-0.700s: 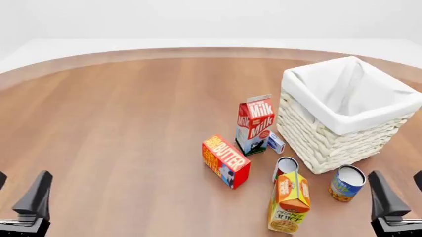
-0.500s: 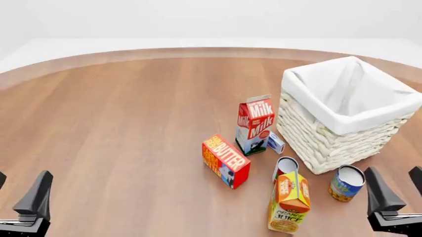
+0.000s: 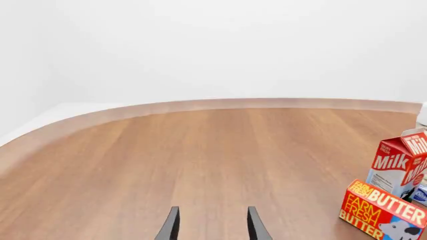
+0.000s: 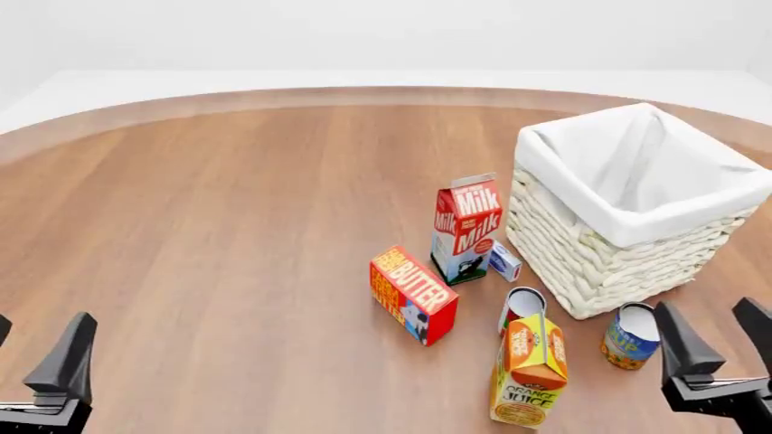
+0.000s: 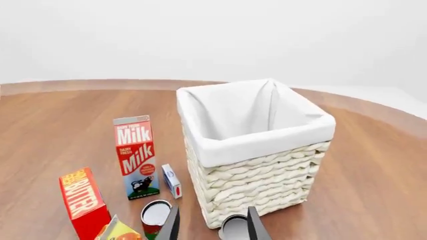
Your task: Pick up the alphabet soup, and put it in the basket.
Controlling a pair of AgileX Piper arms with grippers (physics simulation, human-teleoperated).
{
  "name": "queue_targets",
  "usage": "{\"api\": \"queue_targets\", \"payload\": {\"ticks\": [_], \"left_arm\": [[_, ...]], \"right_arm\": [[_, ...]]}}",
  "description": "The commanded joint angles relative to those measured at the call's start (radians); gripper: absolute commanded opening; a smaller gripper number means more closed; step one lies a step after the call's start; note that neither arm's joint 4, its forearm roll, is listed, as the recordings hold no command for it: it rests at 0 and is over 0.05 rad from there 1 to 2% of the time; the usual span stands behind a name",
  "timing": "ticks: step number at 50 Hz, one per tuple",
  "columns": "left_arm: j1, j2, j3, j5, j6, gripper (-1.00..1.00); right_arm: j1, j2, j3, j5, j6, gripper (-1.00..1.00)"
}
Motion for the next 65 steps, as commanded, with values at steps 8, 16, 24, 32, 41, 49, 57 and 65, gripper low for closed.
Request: {"api": "queue_targets", "payload": {"ticks": [8, 16, 24, 32, 41, 49, 57, 65], "left_arm": [[0.0, 0.0, 0.0, 0.0, 0.0, 1.0], [0.0, 0.0, 0.0, 0.0, 0.0, 1.0], [0.0, 0.0, 0.0, 0.0, 0.0, 1.0], [0.0, 0.0, 0.0, 0.0, 0.0, 1.0], [0.0, 0.0, 0.0, 0.0, 0.0, 1.0], [0.0, 0.0, 0.0, 0.0, 0.0, 1.0], [0.0, 0.0, 0.0, 0.0, 0.0, 1.0], [0.0, 0.0, 0.0, 0.0, 0.0, 1.0]], "right_arm": [[-0.03, 0.088, 0.001, -0.005, -0.056, 1.0], [-0.038, 0.174, 0.019, -0.069, -0.068, 1.0], [-0.071, 0.241, 0.021, -0.115, -0.086, 1.0], [-0.089, 0.338, 0.021, -0.189, -0.088, 1.0], [-0.11, 0.503, 0.021, -0.329, -0.097, 1.0], [-0.124, 0.628, 0.021, -0.427, -0.099, 1.0], [-0.132, 0.736, 0.021, -0.502, -0.106, 1.0], [-0.13, 0.867, 0.021, -0.599, -0.11, 1.0]]}}
